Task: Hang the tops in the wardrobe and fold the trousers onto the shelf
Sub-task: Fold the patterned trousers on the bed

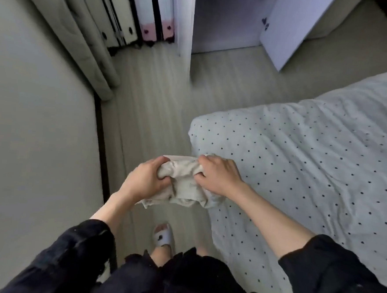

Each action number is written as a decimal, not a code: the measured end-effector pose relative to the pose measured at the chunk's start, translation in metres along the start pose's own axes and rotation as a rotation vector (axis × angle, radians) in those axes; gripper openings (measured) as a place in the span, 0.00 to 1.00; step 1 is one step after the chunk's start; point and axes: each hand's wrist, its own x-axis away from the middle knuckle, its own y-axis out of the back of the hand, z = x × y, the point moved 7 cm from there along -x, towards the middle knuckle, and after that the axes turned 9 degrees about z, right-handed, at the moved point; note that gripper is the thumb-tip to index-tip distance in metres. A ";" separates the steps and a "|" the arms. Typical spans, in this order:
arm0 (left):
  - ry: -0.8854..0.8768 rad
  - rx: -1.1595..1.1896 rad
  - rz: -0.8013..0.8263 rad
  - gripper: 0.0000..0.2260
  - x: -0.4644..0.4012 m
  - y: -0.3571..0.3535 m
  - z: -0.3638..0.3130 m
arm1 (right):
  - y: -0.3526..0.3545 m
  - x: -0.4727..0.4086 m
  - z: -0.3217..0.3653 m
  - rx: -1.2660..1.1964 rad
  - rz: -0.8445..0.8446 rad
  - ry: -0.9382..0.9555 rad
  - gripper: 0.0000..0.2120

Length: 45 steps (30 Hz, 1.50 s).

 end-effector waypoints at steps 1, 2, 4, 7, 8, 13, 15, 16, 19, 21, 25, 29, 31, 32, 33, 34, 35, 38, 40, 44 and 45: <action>0.005 -0.011 -0.019 0.20 -0.020 0.036 0.009 | 0.023 -0.031 0.014 0.009 -0.031 0.012 0.13; 0.005 -0.020 -0.028 0.19 -0.029 0.052 0.011 | 0.035 -0.043 0.019 0.017 -0.039 0.015 0.13; -0.031 -0.057 -0.041 0.19 -0.065 0.097 0.014 | 0.070 -0.085 0.026 0.019 -0.056 0.020 0.13; -0.083 -0.188 -0.004 0.18 -0.122 0.143 0.002 | 0.115 -0.135 0.011 0.054 -0.053 0.024 0.08; -0.099 -0.238 0.023 0.18 -0.144 0.156 -0.003 | 0.129 -0.152 0.003 0.074 -0.042 0.019 0.09; -0.218 -0.493 0.094 0.28 -0.271 0.239 -0.049 | 0.214 -0.254 -0.057 0.176 0.014 -0.003 0.29; -0.271 -0.558 0.112 0.30 -0.314 0.272 -0.081 | 0.257 -0.287 -0.085 0.155 -0.003 -0.059 0.32; -0.296 -0.579 0.119 0.30 -0.333 0.287 -0.099 | 0.278 -0.301 -0.100 0.130 -0.020 -0.095 0.32; -0.339 -0.595 0.145 0.33 -0.386 0.320 -0.144 | 0.340 -0.334 -0.149 -0.089 -0.115 -0.253 0.26; -0.352 -0.594 0.176 0.32 -0.421 0.330 -0.168 | 0.368 -0.355 -0.178 -0.155 -0.145 -0.304 0.20; -0.331 -0.589 0.388 0.31 -0.499 0.321 -0.210 | 0.415 -0.383 -0.244 -0.231 -0.113 -0.412 0.18; -0.344 -0.668 0.337 0.31 -0.578 0.318 -0.253 | 0.436 -0.395 -0.307 -0.431 -0.050 -0.439 0.13; -0.323 -0.755 0.262 0.25 -0.610 0.323 -0.289 | 0.451 -0.395 -0.336 -0.502 -0.067 -0.447 0.12; -0.331 -0.800 0.255 0.22 -0.628 0.320 -0.311 | 0.461 -0.390 -0.356 -0.538 -0.069 -0.483 0.15; -0.355 -0.833 0.241 0.19 -0.642 0.321 -0.331 | 0.469 -0.388 -0.370 -0.567 -0.074 -0.502 0.17; -0.375 -0.857 0.229 0.16 -0.653 0.321 -0.345 | 0.476 -0.385 -0.380 -0.597 -0.101 -0.510 0.19; -0.403 -0.867 0.218 0.15 -0.673 0.324 -0.371 | 0.493 -0.383 -0.403 -0.639 -0.155 -0.518 0.19; -0.432 -0.892 0.218 0.15 -0.723 0.338 -0.422 | 0.538 -0.389 -0.457 -0.787 -0.295 -0.498 0.19; -0.417 -0.838 0.222 0.16 -0.759 0.354 -0.454 | 0.577 -0.401 -0.496 -0.829 -0.395 -0.505 0.20; -0.369 -0.393 0.298 0.15 -0.813 0.405 -0.522 | 0.679 -0.432 -0.562 -0.979 -0.641 -0.422 0.20; -0.355 -0.308 0.306 0.14 -0.822 0.421 -0.540 | 0.705 -0.440 -0.575 -1.017 -0.660 -0.401 0.17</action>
